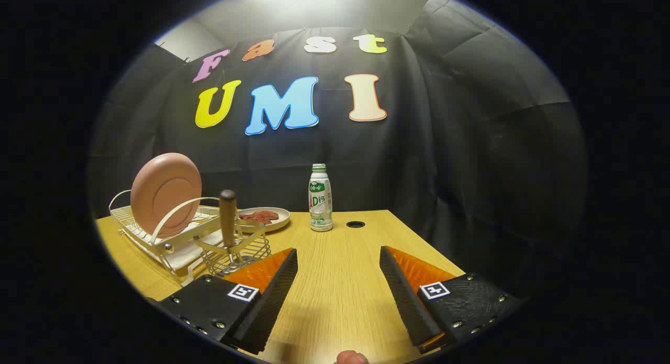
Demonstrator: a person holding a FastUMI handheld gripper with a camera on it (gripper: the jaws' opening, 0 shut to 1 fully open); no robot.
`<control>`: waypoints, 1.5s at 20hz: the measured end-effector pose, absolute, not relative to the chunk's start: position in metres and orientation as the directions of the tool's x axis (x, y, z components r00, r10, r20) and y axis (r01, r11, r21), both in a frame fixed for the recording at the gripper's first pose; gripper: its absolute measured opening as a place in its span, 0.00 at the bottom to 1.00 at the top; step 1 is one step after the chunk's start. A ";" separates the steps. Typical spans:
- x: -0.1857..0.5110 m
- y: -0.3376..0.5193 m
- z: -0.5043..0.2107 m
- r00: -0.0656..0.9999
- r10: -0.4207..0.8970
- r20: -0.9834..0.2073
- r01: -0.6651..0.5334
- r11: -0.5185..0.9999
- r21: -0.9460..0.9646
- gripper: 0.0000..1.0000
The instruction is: Take the plate from the dish rack, then take the spoon from the basket and place it into the plate.
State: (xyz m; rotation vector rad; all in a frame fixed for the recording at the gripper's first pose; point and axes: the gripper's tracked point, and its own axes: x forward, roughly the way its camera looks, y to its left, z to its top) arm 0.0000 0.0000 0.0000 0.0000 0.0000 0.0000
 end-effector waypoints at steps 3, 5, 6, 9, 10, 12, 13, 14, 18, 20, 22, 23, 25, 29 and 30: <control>0.011 -0.005 0.010 1.000 -0.015 -0.006 0.015 1.000 -0.011 0.96; 0.005 -0.011 0.027 1.000 -0.028 0.009 0.028 0.999 -0.026 0.96; -0.002 -0.012 0.037 0.999 -0.032 0.014 0.033 0.999 -0.020 0.96; -0.027 -0.022 0.073 0.997 -0.069 0.042 0.071 0.996 -0.046 0.96; -0.034 -0.020 0.086 0.996 -0.073 0.053 0.076 0.996 -0.056 0.96; -0.048 -0.012 0.115 0.995 -0.066 0.070 0.071 0.995 -0.064 0.96; -0.053 -0.005 0.128 0.996 -0.063 0.065 0.067 0.996 -0.063 0.96; -0.057 0.003 0.139 0.997 -0.056 0.051 0.059 0.997 -0.059 0.96; -0.066 0.049 0.182 0.999 -0.036 0.003 0.036 0.999 -0.005 0.96; -0.065 0.063 0.195 0.999 -0.051 -0.011 0.051 0.999 0.004 0.96; -0.062 0.082 0.207 0.999 -0.045 -0.008 0.045 0.999 0.007 0.96; -0.061 0.091 0.213 0.999 -0.042 -0.006 0.042 0.999 0.003 0.96; -0.058 0.108 0.223 1.000 -0.027 -0.004 0.027 1.000 -0.006 0.96; -0.046 0.144 0.231 0.997 -0.017 -0.079 0.016 1.000 -0.019 0.96; -0.044 0.157 0.229 0.993 -0.006 -0.115 0.004 1.000 -0.015 0.96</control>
